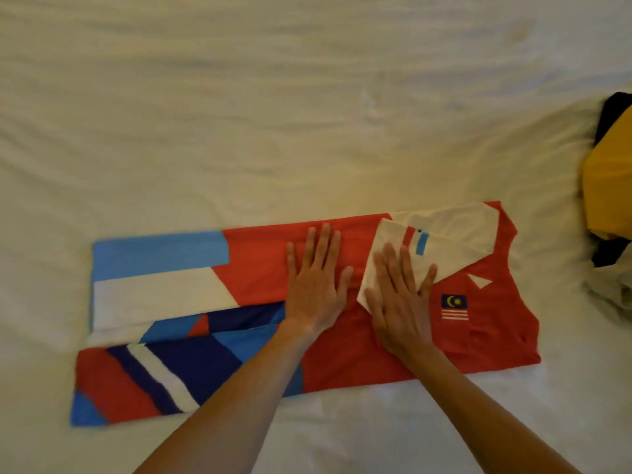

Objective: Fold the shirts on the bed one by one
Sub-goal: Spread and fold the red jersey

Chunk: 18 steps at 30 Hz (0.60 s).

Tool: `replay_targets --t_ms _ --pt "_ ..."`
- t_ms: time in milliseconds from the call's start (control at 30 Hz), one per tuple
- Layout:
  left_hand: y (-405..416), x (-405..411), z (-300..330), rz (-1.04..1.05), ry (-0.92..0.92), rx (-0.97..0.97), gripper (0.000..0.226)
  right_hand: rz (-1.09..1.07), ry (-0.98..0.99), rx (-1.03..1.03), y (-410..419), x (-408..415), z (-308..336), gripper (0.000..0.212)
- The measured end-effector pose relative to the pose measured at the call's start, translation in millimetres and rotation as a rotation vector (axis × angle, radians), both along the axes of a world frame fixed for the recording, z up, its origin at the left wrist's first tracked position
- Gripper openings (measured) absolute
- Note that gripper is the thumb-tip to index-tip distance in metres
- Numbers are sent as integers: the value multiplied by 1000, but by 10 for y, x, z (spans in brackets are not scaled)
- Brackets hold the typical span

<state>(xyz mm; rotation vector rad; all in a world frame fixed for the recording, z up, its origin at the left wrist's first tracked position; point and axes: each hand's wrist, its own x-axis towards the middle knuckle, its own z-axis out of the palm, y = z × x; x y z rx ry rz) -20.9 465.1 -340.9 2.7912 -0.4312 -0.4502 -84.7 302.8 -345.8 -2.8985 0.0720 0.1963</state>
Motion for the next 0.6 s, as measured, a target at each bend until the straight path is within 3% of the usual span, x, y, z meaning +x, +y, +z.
replay_targets --t_ms 167,300,500,600 --pt "1675 126 -193 -40 -130 199 63 79 -46 11 813 -210 -59 64" --pt "2859 234 0 111 -34 346 66 205 14 113 1849 -460 -75 68" --pt "3333 603 307 188 -20 304 53 478 64 406 3220 -579 140 78" --pt "3311 778 375 194 8 243 50 633 191 388 3608 -584 181 80"
